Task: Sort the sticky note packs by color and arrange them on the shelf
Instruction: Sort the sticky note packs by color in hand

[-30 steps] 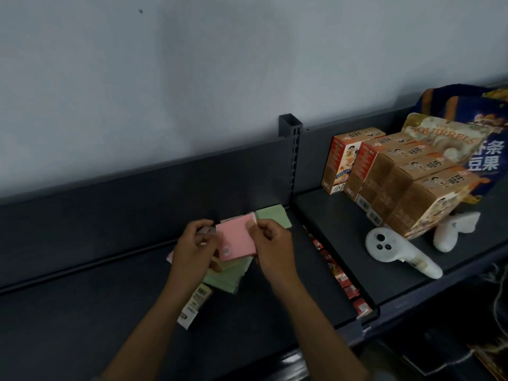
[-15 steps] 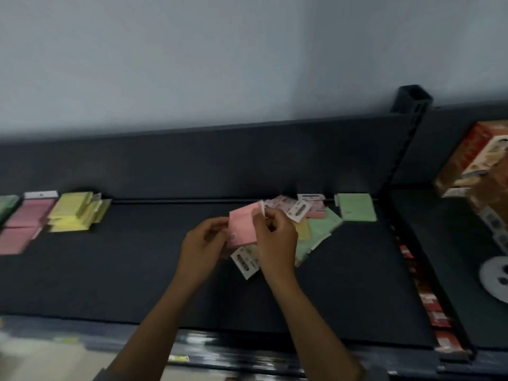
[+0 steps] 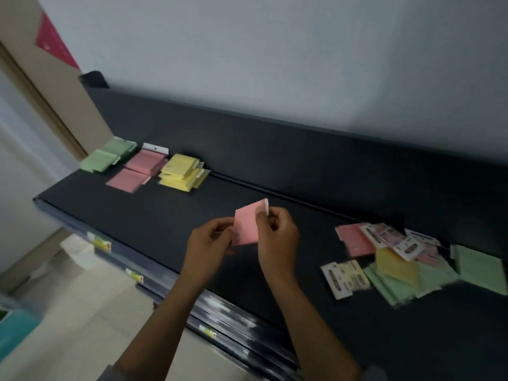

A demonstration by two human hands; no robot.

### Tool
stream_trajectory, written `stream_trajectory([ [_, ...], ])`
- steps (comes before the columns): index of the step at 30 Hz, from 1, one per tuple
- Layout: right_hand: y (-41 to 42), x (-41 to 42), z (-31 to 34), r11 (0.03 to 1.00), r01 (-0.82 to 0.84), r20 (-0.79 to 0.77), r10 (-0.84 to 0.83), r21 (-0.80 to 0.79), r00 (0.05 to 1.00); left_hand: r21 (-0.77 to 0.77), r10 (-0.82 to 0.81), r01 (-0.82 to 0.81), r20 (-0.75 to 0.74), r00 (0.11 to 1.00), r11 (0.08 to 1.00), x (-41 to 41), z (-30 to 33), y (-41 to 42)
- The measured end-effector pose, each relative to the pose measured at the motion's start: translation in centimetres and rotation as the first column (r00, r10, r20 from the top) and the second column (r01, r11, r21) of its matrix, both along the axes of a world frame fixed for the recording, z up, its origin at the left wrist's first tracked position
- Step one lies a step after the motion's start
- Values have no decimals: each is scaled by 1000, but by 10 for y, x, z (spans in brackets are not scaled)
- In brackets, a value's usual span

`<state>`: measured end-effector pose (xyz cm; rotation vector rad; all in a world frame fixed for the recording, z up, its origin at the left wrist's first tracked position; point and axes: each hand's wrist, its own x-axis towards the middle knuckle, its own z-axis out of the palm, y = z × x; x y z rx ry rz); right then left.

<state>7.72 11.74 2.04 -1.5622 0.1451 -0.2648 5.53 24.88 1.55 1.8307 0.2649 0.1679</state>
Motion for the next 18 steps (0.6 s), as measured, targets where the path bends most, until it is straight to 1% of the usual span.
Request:
stream_trajectory([
  [7,101,4,0,988,-153,-33,154,24,987,-21,184,-184,10,983,983,-7,-3,94],
  [13,173,9,-2,978,-209,-82,207,-19,975,-3,253,-254,39,967,967,-13,-4,165],
  [18,233,8,3,966,-258,-72,256,-20,964,7,322,-323,57,945,946,-22,0,222],
])
